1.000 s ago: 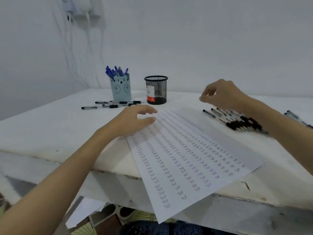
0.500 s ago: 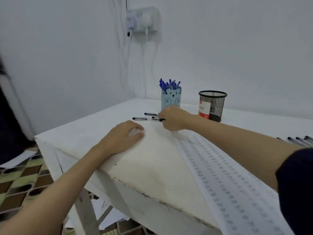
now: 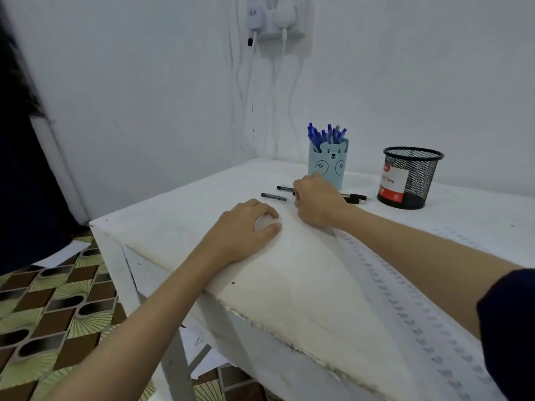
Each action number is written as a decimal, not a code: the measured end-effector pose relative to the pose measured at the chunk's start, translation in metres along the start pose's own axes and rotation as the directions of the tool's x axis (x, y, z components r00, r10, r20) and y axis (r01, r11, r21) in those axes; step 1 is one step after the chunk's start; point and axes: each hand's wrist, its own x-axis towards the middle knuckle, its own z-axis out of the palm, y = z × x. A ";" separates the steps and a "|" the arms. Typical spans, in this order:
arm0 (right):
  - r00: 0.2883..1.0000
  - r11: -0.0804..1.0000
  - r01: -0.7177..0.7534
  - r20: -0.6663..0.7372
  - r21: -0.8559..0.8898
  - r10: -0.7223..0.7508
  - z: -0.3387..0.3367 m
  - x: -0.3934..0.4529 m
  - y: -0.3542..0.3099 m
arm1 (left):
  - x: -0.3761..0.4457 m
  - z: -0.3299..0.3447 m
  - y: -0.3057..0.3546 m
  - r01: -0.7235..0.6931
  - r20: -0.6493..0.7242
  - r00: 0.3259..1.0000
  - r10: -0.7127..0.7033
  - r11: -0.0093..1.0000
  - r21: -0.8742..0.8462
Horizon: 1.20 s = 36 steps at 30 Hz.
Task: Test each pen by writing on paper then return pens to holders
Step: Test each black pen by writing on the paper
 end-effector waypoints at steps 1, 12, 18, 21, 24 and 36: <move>1.000 1.000 -0.011 0.009 0.026 0.010 -0.003 -0.003 -0.001 | 0.000 0.000 -0.001 -0.002 0.001 1.000 0.002 1.000 -0.004; 0.907 0.565 -0.404 0.234 0.720 0.351 -0.083 -0.048 0.042 | -0.005 -0.005 0.001 -0.057 -0.024 0.998 0.057 0.998 -0.016; 0.857 0.098 -0.384 0.315 0.918 0.407 -0.126 -0.122 0.081 | -0.018 0.002 0.054 -0.203 -0.063 0.978 0.197 0.974 -0.102; 0.827 -0.043 -0.367 0.346 0.929 0.444 -0.131 -0.155 0.100 | -0.023 0.013 0.095 -0.271 0.022 0.961 0.276 0.953 -0.137; 0.790 -0.192 -0.303 0.359 0.933 0.498 -0.133 -0.183 0.111 | -0.025 0.028 0.132 -0.314 0.099 0.938 0.331 0.936 -0.157; 0.754 -0.041 -0.367 0.323 0.929 0.572 -0.128 -0.255 0.164 | -0.011 0.071 0.213 -0.359 0.272 0.877 0.395 0.917 -0.174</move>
